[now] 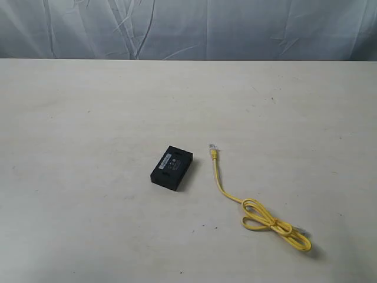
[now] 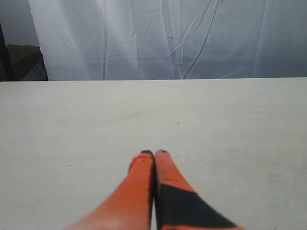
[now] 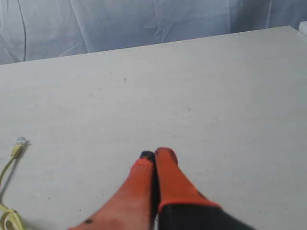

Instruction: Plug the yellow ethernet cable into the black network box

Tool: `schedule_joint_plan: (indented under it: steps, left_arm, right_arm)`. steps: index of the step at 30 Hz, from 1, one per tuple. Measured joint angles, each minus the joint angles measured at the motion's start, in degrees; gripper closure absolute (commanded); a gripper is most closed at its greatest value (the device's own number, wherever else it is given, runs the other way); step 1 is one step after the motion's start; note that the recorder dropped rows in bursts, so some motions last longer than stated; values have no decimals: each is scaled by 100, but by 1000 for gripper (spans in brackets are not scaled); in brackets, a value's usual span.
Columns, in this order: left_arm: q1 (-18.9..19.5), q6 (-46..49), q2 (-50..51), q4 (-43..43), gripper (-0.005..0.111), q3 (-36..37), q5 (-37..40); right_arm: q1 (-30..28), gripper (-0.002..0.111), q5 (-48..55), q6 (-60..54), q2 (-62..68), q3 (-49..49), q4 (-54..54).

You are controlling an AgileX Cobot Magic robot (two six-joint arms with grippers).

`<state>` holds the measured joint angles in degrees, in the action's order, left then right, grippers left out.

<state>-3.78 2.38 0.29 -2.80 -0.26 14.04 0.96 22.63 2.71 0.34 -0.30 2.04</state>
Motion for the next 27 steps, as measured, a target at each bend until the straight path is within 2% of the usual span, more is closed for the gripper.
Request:
schedule_joint_plan:
  steps: [17,19,24,27]
  left_arm:
    - [0,0,0,0,107,0,0]
    - [0,0,0,0,107,0,0]
    - [0,0,0,0,107,0,0]
    - [0,0,0,0,107,0,0]
  right_arm:
    - [0,108,-47,0,0,0,0]
    - [0,108,-451,0,0,22,0]
    - [0,108,-2693,0,0,22,0]
    - [0,108,-3402,0,0,22,0]
